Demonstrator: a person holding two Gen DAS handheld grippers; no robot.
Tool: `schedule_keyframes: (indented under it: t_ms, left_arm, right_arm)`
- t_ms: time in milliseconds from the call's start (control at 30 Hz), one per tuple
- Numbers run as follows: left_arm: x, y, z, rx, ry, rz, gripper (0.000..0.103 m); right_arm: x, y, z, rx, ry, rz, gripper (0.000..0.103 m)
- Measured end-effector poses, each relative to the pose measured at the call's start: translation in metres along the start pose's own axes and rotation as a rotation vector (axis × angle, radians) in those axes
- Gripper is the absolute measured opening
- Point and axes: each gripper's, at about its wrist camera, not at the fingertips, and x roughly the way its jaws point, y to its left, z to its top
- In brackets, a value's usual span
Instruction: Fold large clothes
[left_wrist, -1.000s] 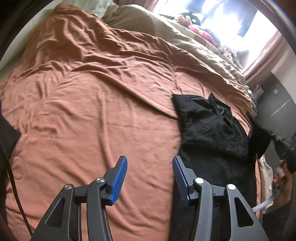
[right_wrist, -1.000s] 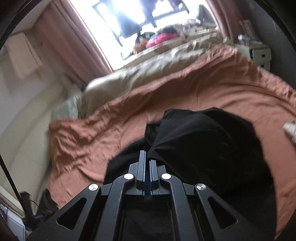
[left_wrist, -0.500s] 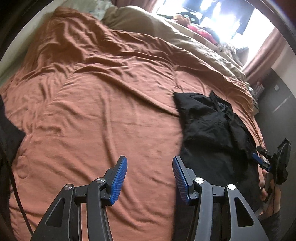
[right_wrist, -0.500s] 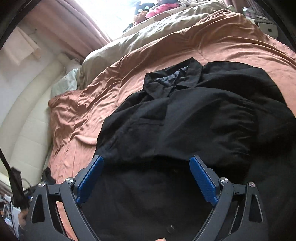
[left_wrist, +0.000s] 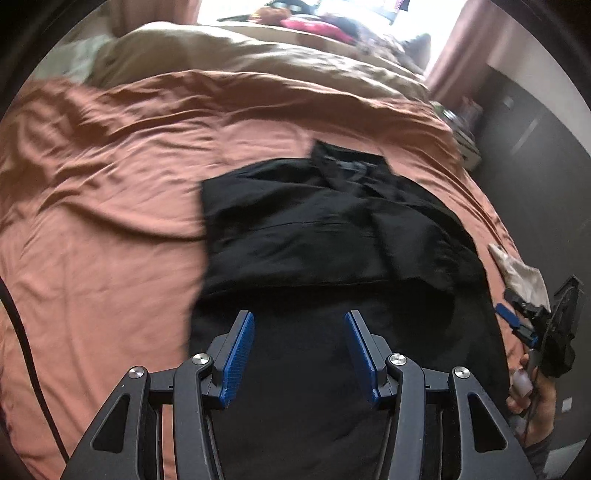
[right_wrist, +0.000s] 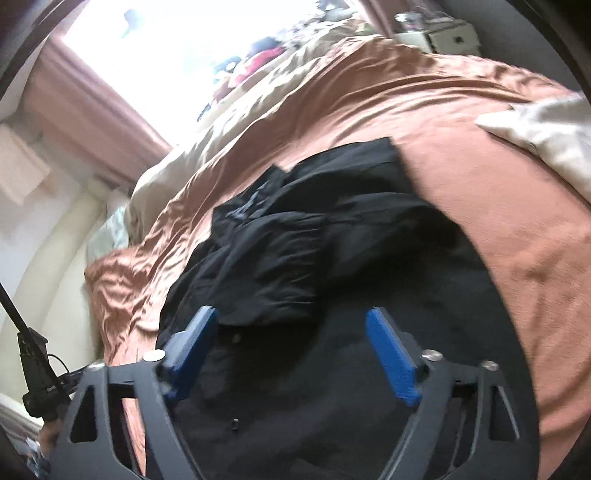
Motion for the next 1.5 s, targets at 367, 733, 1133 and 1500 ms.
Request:
schedule_keyframes:
  t_ms: [367, 733, 1133, 1500]
  left_arm:
    - [0.086, -0.150, 0.028, 0.195, 0.102, -0.097, 0.056]
    - [0.182, -0.237, 0.031, 0.311, 0.186, -0.076, 0.069]
    - [0.203, -0.219, 0.031, 0.308, 0.184, -0.058, 0.032]
    - [0.106, -0.171, 0.065, 0.258, 0.066, -0.063, 0.021]
  right_arm:
    - [-0.006, -0.053, 0.005, 0.132, -0.065, 0.041, 0.061]
    - [0.008, -0.074, -0.024, 0.190, -0.079, 0.087, 0.054]
    - [0.006, -0.069, -0.028, 0.180, -0.110, 0.078, 0.054]
    - [0.017, -0.047, -0.030, 0.144, -0.101, 0.072, 0.055]
